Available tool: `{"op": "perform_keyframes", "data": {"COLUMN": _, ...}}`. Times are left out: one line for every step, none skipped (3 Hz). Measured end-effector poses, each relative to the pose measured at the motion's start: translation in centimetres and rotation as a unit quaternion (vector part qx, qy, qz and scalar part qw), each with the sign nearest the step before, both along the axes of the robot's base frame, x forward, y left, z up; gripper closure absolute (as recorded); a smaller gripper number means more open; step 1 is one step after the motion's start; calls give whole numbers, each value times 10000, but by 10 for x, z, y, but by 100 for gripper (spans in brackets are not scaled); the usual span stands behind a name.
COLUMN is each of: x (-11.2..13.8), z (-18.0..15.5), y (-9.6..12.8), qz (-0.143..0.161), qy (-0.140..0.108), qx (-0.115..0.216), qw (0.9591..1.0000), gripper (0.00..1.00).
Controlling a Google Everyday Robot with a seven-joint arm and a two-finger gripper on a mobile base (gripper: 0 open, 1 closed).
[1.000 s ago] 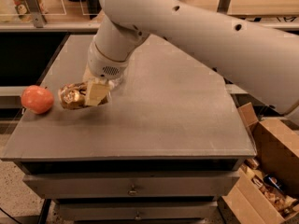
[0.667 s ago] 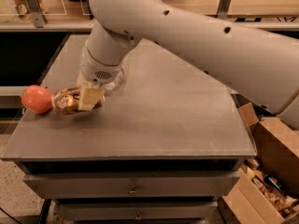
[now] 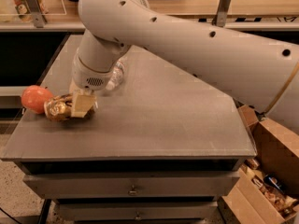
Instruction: Move orange can near apple
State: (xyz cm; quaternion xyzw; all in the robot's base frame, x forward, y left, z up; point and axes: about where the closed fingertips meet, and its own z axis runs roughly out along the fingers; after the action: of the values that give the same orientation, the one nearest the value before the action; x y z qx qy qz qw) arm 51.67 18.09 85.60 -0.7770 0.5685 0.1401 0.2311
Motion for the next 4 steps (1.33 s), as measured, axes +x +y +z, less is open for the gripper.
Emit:
{"op": "perform_keyframes", "data": {"x": -2, "z": -6, "y": 4, "qz": 5, "qy": 58, "qx": -12, "qw": 10000, "gripper": 46}}
{"op": "perform_keyframes", "data": {"x": -4, "z": -8, "y": 6, "qz": 27, "qy": 79, "qx": -20, "qw": 10000, "gripper": 22}}
{"op": "perform_keyframes", "data": {"x": -6, "z": -8, "y": 8, "qz": 69, "qy": 88, "qx": -6, "qw": 9999, "gripper": 0}}
{"op": "perform_keyframes", "data": {"x": -5, "z": -3, "y": 6, "qz": 63, "qy": 53, "qx": 15, "qw": 10000, "gripper": 0}}
